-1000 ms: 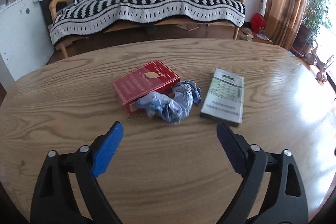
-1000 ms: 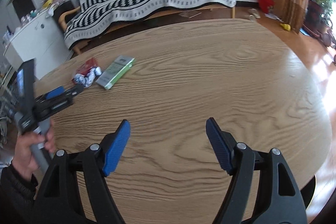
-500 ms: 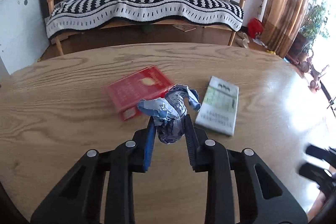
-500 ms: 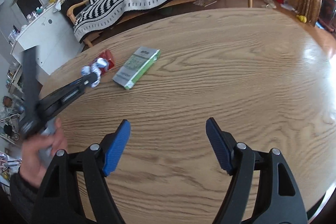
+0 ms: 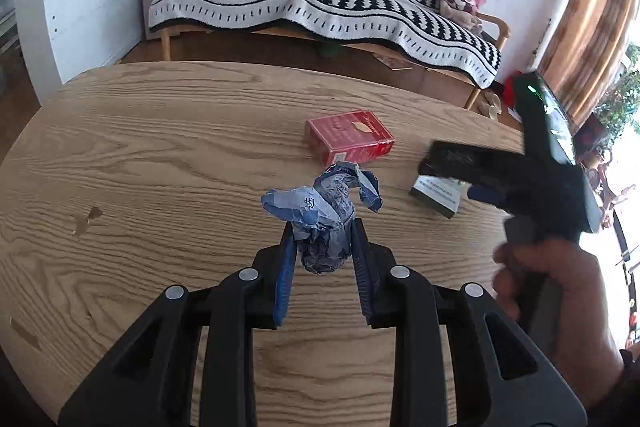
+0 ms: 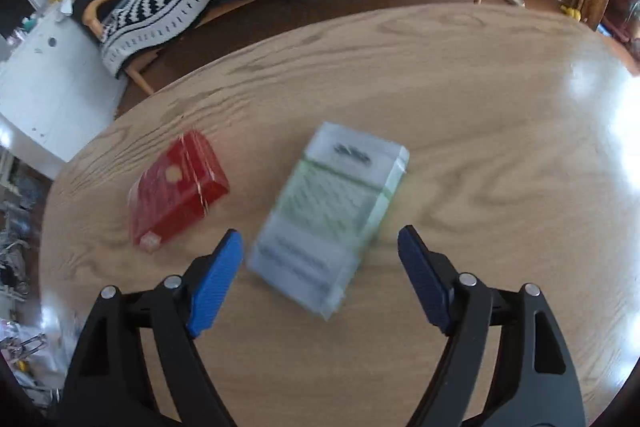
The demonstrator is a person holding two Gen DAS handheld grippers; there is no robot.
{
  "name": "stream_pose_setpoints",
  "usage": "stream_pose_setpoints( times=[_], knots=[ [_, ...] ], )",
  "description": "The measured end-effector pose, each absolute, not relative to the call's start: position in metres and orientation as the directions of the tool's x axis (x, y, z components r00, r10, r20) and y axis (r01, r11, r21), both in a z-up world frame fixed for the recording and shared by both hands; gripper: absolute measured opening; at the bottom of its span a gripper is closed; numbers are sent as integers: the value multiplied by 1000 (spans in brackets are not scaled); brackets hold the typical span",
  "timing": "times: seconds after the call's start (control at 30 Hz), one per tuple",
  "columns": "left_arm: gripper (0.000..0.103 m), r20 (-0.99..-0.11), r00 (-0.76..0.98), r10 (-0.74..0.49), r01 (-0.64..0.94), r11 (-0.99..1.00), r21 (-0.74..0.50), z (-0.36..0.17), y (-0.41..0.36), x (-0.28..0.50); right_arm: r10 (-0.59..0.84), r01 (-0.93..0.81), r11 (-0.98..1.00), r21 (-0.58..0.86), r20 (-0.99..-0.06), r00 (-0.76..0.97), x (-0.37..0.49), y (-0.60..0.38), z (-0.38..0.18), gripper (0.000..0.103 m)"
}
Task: Collect trash
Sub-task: 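Grasp the blue crumpled wrapper with the left tool while the right tool grasps the green-white box, then carry both items to the black bin and open both tools to drop them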
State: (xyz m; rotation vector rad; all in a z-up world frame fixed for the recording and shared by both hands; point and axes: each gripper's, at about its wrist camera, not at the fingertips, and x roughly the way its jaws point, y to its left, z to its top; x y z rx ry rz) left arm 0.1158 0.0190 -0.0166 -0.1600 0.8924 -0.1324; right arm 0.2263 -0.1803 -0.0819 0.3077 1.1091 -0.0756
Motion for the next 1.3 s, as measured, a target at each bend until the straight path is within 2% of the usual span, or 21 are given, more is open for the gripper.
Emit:
stream_pose_setpoints(
  times=[0.13, 0.17, 0.2, 0.3, 0.57, 0.73, 0.93, 1.17, 1.3],
  knots=[
    [27, -774, 607, -183, 45, 979, -196, -22, 20, 121, 30, 224, 964, 142, -898, 439, 236, -169, -88, 77],
    [27, -774, 606, -183, 42, 979, -199, -22, 20, 122, 12, 218, 968, 121, -895, 445, 234, -167, -88, 74],
    [27, -774, 606, -182, 37, 979, -202, -22, 21, 123, -10, 211, 973, 96, -894, 448, 233, -165, -88, 68],
    [27, -776, 602, -188, 35, 977, -210, -24, 21, 123, 8, 182, 978, 104, -886, 463, 224, -169, -88, 60],
    [27, -765, 598, -238, 124, 971, -206, -20, -8, 114, 49, 132, 981, 142, -840, 541, 134, -227, -53, 59],
    [27, -757, 581, -301, 241, 951, -193, -12, -64, 95, 36, 180, 968, 175, -806, 590, 52, -295, -32, 59],
    [27, -730, 538, -421, 427, 883, -194, 2, -163, 54, -77, 304, 940, 157, -770, 634, -54, -392, -20, 59],
    [27, -722, 407, -560, 665, 723, -186, 0, -294, -16, -234, 513, 843, 158, -752, 616, -186, -513, -32, 59],
    [27, -720, 322, -614, 757, 625, -194, -9, -356, -60, -275, 612, 764, 205, -755, 595, -256, -568, -48, 59]
  ],
)
